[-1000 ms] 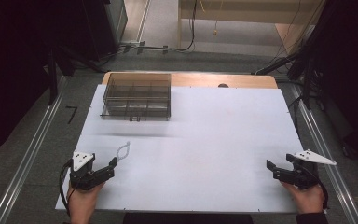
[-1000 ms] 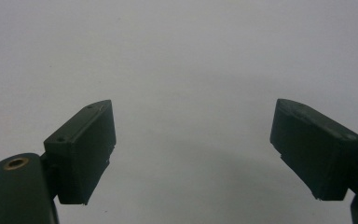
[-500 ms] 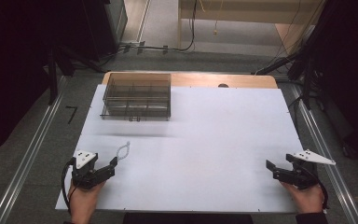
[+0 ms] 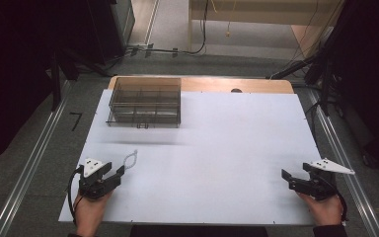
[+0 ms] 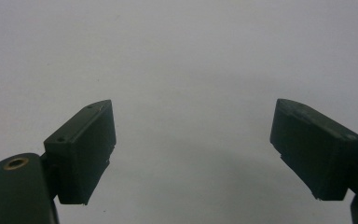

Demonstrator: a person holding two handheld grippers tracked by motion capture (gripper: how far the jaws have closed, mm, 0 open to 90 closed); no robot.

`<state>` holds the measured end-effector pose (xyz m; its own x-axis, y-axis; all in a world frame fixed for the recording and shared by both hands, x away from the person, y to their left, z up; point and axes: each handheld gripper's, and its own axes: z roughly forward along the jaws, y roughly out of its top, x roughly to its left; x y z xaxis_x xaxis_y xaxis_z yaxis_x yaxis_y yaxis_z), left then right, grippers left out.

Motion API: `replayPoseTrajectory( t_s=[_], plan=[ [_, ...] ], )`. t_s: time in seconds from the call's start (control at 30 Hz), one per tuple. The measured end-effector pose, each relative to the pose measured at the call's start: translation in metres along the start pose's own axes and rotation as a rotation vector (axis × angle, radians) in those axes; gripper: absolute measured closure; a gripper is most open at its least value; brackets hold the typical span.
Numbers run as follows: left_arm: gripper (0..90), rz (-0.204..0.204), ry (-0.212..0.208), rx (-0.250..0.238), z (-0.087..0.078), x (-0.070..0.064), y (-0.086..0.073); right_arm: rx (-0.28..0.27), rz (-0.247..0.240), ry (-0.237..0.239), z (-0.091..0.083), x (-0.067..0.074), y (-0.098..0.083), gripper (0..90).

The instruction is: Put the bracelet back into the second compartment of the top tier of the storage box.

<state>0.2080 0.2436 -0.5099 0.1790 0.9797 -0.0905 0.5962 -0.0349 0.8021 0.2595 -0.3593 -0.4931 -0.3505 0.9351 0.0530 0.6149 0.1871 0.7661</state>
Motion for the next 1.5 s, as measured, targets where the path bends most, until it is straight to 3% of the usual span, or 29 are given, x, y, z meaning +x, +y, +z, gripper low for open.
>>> replayPoseTrajectory(
  t_s=[0.37,1.0,1.17,1.5],
  plan=[
    [59.7,0.023,-0.03,0.028,0.006,-0.003,0.001,0.005,0.0,-0.002,0.001,0.0,0.0,12.9],
    [75.7,0.063,-0.034,0.056,0.017,-0.006,0.004,0.015,-0.003,-0.004,0.003,0.0,0.0,13.0],
    [81.8,0.055,-0.034,0.061,0.02,-0.005,0.005,0.017,0.0,-0.005,0.003,0.0,0.0,13.0],
    [83.5,0.055,-0.03,0.071,0.023,-0.005,0.005,0.018,-0.003,-0.006,0.004,0.0,0.0,13.0]
  ],
)
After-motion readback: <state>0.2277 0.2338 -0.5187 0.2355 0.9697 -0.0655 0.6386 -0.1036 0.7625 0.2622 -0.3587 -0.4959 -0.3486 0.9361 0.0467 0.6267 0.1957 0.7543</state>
